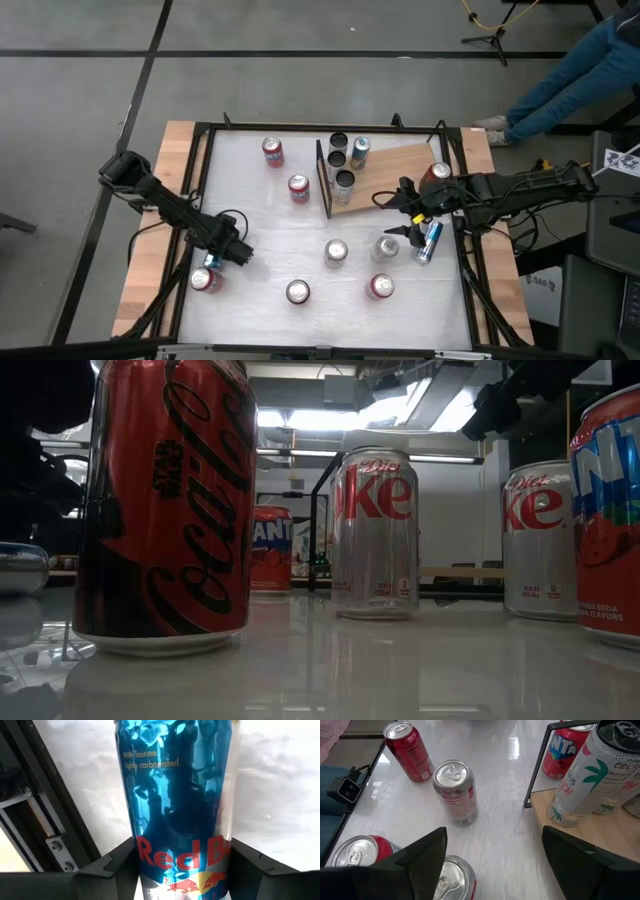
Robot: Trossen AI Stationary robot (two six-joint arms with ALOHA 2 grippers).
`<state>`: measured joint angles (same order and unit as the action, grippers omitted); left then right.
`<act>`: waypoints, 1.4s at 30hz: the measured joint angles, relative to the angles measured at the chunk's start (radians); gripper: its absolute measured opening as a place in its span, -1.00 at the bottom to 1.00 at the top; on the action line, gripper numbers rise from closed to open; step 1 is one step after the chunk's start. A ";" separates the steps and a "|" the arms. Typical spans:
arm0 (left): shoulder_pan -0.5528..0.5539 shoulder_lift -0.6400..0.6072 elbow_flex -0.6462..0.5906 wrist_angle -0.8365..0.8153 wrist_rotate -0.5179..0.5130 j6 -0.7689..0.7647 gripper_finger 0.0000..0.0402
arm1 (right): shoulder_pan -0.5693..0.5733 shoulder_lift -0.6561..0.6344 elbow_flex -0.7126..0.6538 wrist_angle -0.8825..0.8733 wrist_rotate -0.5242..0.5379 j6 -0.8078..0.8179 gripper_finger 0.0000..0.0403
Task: Place canned beverage on shelf
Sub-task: Put the left blue white soda can on the shelf aligned with the other blue white soda can
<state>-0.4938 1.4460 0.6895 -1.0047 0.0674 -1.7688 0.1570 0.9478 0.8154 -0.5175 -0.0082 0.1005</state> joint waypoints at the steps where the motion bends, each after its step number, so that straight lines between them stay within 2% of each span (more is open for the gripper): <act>1: 0.000 0.000 0.002 0.001 -0.014 0.000 0.06 | 0.000 0.000 0.000 0.000 0.000 0.000 0.57; 12: 0.001 0.002 0.092 0.011 -0.359 0.018 0.06 | 0.000 0.000 0.000 0.011 0.007 0.030 0.57; 21: 0.001 0.002 0.154 0.017 -0.664 0.109 0.06 | 0.000 0.000 0.000 0.183 0.053 0.079 0.57; 33: 0.001 0.002 0.229 0.132 -1.030 0.444 0.06 | 0.000 0.009 0.000 0.445 0.059 0.101 0.57; 36: 0.001 0.002 0.242 0.183 -1.092 0.539 0.06 | 0.000 0.030 0.002 0.537 0.117 0.171 0.57; 42: 0.004 0.001 0.247 0.303 -1.175 0.716 0.06 | 0.000 0.094 0.002 0.594 0.218 0.272 0.57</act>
<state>-0.4903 1.4471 0.9363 -0.7016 -1.1075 -1.0529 0.1566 1.0414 0.8169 0.0768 0.2096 0.3724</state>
